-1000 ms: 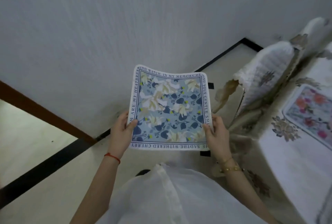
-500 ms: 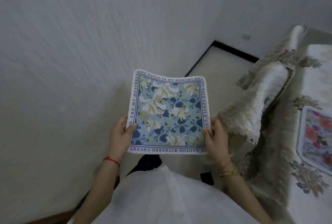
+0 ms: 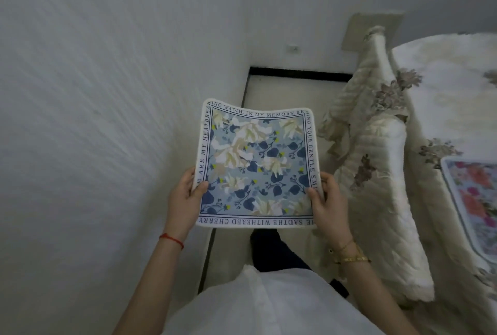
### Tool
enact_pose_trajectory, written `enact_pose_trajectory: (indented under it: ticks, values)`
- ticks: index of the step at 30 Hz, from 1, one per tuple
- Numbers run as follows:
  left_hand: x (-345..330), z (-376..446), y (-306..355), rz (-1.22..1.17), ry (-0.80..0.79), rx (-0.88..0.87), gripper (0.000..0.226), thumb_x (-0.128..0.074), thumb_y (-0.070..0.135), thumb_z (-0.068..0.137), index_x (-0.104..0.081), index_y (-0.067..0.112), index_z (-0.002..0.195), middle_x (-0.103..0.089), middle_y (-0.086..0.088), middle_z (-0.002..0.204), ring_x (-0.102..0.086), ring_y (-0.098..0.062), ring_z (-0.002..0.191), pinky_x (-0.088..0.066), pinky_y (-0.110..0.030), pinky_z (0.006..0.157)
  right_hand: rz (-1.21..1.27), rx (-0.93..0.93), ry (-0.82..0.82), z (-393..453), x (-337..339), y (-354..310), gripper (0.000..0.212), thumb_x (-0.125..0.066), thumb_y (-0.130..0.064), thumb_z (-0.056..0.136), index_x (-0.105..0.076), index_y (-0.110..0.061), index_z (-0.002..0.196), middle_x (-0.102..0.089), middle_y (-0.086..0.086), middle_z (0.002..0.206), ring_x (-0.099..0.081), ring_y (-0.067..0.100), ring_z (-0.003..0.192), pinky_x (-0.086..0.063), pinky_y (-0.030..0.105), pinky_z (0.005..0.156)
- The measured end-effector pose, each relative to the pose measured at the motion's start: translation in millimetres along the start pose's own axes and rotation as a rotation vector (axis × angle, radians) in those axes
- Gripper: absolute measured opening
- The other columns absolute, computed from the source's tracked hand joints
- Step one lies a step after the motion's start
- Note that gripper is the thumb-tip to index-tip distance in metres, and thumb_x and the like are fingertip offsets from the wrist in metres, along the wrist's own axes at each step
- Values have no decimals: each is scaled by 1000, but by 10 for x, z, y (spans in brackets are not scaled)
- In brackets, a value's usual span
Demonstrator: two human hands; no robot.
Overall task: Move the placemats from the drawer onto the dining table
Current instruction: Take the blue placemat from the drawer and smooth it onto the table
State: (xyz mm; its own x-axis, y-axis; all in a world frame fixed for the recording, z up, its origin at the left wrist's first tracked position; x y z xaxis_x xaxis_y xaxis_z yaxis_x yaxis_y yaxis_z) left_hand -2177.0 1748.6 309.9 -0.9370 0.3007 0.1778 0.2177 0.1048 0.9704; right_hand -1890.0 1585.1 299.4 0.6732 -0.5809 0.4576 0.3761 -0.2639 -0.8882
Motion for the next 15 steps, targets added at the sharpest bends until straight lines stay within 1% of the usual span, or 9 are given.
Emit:
enact_pose_trajectory:
  ticks: [3,6,7,10,12,13,15]
  values:
    - [-310,734,150,6,-63,-29,32,-56,1,91,-56,20,116,-68,5,106,-69,-9,93,-57,-26,78,5,-36,69,542,-6,68,25,-58,-13,92,-49,-20,115,-64,-20,93,-63,-4,83,-51,16,65]
    - [-700,1454,401,19,-125,-68,33,-55,-1,90,-55,20,116,-68,5,105,-68,-3,87,-56,-22,77,-21,-51,146,1167,92,65,25,-60,-12,91,-49,-24,111,-63,-22,86,-61,-7,73,-49,17,59]
    - [-837,1690,495,22,-139,-77,33,-55,-1,90,-55,19,116,-68,4,105,-68,-4,87,-56,-22,77,-25,-62,161,1391,145,67,25,-60,-12,91,-49,-24,111,-62,-22,84,-60,-9,71,-48,16,59]
    - [-1272,2386,804,44,-182,-115,29,-56,1,91,-57,19,114,-69,-1,107,-68,-11,93,-57,-27,79,-44,-70,200,2115,351,35,26,-60,-12,91,-49,-25,111,-60,-26,89,-59,-14,78,-46,6,62]
    - [-1560,2826,984,31,-209,-118,29,-56,2,91,-57,18,116,-69,-2,108,-68,-12,95,-58,-29,80,-46,-77,228,2577,493,37,26,-59,-11,91,-49,-24,112,-60,-25,92,-59,-15,81,-45,4,64]
    - [-1704,3024,1071,19,-225,-120,30,-56,2,91,-57,17,117,-69,-1,108,-68,-12,95,-58,-30,80,-48,-82,242,2783,559,33,26,-59,-11,91,-50,-23,112,-61,-25,93,-59,-16,82,-45,3,65]
    - [-1989,3379,1236,14,-269,-135,31,-55,2,91,-56,14,119,-69,1,108,-68,-10,95,-57,-25,77,-62,-89,274,3146,671,59,26,-59,-13,91,-51,-20,114,-62,-21,95,-60,-14,82,-45,4,66]
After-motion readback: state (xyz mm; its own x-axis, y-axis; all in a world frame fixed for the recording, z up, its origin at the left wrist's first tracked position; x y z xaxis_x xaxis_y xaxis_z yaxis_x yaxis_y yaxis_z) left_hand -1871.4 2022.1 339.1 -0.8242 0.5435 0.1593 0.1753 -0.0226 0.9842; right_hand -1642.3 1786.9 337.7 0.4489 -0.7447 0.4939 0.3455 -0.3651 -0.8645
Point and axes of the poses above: each hand's wrist, its own z-axis towards the middle knuckle, its own x-axis out of the back of the hand, y = z × x, the point moved 9 cm from there along z, towards the middle knuckle
